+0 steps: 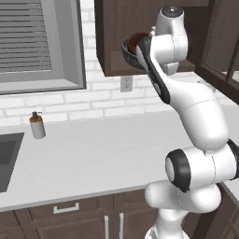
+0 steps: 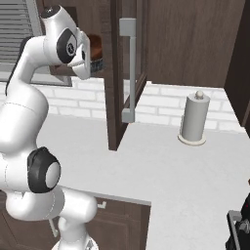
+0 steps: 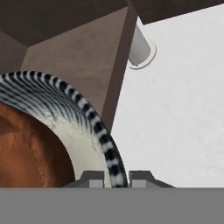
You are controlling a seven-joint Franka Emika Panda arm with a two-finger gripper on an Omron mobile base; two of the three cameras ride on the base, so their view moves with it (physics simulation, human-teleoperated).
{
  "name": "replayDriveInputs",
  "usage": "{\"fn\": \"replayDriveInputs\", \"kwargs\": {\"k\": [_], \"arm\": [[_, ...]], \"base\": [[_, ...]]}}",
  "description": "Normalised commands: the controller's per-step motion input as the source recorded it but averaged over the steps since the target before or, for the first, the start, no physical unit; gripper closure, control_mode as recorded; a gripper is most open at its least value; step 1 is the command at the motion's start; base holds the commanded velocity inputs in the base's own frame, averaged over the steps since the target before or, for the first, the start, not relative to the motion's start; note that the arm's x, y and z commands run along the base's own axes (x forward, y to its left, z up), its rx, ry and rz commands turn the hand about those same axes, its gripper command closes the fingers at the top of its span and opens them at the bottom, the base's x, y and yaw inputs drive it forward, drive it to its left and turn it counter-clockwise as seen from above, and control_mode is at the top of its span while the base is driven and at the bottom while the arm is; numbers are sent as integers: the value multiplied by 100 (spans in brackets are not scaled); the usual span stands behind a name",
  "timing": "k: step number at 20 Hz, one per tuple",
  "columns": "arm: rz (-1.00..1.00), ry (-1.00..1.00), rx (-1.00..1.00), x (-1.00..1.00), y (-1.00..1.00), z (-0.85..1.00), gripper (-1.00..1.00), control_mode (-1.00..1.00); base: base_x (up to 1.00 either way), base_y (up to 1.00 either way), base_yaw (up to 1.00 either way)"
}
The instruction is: Pick up the bowls on the counter and stack them on top of one another in the open cabinet. Place the smaller bowl on top of the larger bowl.
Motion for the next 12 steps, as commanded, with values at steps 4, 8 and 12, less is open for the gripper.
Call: {"fn": "replayDriveInputs", "kwargs": {"k": [4,8,12], "arm": [[1,0,-2,34,-5,0,100,-100],[0,0,-5,66,0,12,100,-100],[0,0,-2,39,0,-1,100,-100]], "base": [[0,0,0],[0,0,0],[0,0,0]]}}
